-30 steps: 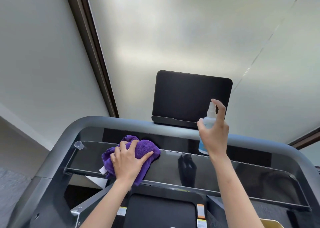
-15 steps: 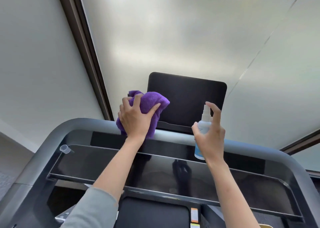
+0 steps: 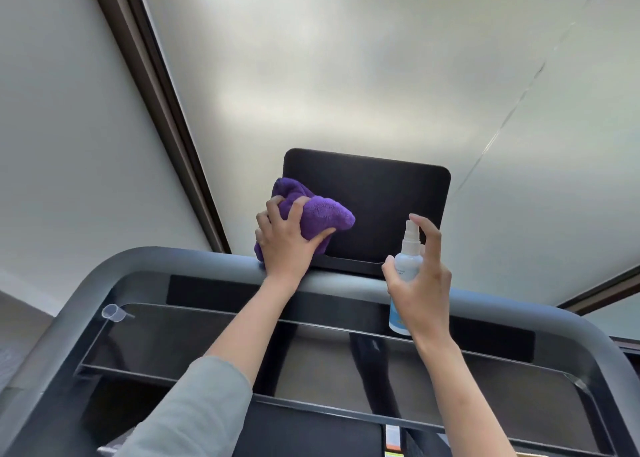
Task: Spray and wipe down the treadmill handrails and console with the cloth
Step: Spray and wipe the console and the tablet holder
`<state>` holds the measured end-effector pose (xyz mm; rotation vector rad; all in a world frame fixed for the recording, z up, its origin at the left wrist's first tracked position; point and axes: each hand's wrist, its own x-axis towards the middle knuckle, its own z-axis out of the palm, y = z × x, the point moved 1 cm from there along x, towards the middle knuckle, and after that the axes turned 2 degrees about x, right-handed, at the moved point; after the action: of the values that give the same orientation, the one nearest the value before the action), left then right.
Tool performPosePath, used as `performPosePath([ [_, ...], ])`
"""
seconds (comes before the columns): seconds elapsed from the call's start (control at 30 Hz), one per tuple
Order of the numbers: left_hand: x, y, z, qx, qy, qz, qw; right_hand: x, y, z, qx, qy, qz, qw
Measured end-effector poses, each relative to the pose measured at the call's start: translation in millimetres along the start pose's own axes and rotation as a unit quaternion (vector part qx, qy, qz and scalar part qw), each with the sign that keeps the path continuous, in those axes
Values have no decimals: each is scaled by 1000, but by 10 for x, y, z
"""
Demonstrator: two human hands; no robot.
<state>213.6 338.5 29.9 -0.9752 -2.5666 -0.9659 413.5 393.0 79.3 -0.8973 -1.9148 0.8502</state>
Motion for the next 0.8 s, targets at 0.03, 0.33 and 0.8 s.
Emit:
performPosePath([
  [0.03,-82,-16,-19,-4,-9,-5,1000,5,-11,11,3,-1,-3,1000],
  [0.33,445,680,-134,-6,34,26,999,59,-79,-129,25,15,-16,999],
  [0.8,-391,424,270,21,41,89,995,-47,128,-336,-3,24,8,1000],
])
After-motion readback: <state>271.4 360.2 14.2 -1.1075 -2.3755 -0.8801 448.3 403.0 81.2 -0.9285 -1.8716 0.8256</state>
